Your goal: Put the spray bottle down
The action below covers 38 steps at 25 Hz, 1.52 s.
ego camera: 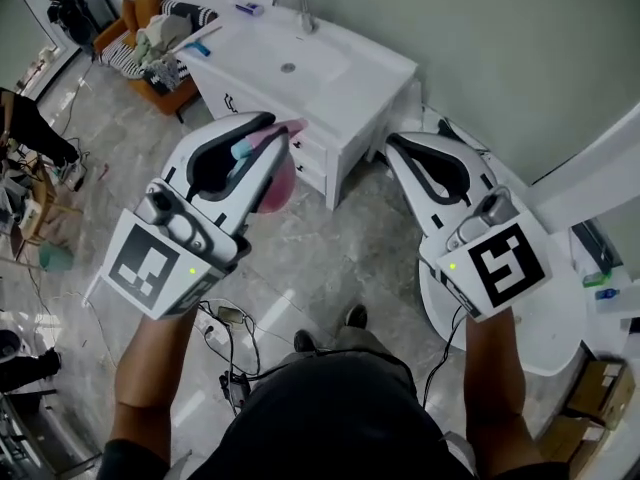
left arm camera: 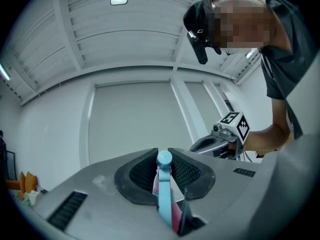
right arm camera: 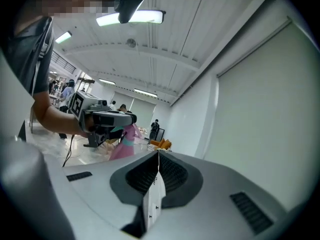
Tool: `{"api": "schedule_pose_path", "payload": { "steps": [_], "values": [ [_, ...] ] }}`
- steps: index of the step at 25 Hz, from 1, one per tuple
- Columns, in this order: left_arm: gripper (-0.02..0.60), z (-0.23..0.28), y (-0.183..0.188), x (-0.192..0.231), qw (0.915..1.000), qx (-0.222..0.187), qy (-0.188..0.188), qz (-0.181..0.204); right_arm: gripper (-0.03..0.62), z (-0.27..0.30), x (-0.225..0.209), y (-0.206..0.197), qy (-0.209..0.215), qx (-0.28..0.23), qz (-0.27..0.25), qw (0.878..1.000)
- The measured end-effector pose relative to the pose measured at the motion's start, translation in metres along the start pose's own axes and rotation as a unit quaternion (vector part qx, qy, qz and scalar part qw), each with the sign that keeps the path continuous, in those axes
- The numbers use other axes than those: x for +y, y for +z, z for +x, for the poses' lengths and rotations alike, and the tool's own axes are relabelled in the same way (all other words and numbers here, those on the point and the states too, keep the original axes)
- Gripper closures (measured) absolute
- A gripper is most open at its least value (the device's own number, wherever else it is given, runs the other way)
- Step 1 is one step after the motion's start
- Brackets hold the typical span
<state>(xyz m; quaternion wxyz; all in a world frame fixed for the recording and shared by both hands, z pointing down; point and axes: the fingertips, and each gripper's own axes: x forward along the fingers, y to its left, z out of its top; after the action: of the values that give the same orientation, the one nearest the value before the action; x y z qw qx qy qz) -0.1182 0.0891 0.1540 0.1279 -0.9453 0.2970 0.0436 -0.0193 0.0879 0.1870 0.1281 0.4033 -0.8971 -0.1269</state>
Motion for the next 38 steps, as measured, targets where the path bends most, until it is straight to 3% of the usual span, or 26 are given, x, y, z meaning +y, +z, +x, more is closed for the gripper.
{"api": "schedule_pose_path", "payload": {
  "steps": [7,17,23,38],
  "values": [
    [0.520,0.041,-0.018,0.003,0.9977,0.020,0.048,0.043,0.586,0.010,-0.038,-0.019,0.010,-0.005,-0.007,1.000],
    [0.520,0.086,-0.028,0.013,0.9945,0.035,0.075,0.064,0.586,0.021,-0.083,-0.032,0.024,-0.013,-0.021,0.999],
    [0.520,0.093,-0.032,0.010,0.9949,0.037,0.072,0.060,0.586,0.018,-0.086,-0.038,0.022,-0.009,-0.018,1.000],
    [0.520,0.088,-0.043,0.080,0.9985,0.020,0.022,0.046,0.586,0.080,-0.087,-0.030,-0.024,0.007,-0.012,1.000]
  ]
}}
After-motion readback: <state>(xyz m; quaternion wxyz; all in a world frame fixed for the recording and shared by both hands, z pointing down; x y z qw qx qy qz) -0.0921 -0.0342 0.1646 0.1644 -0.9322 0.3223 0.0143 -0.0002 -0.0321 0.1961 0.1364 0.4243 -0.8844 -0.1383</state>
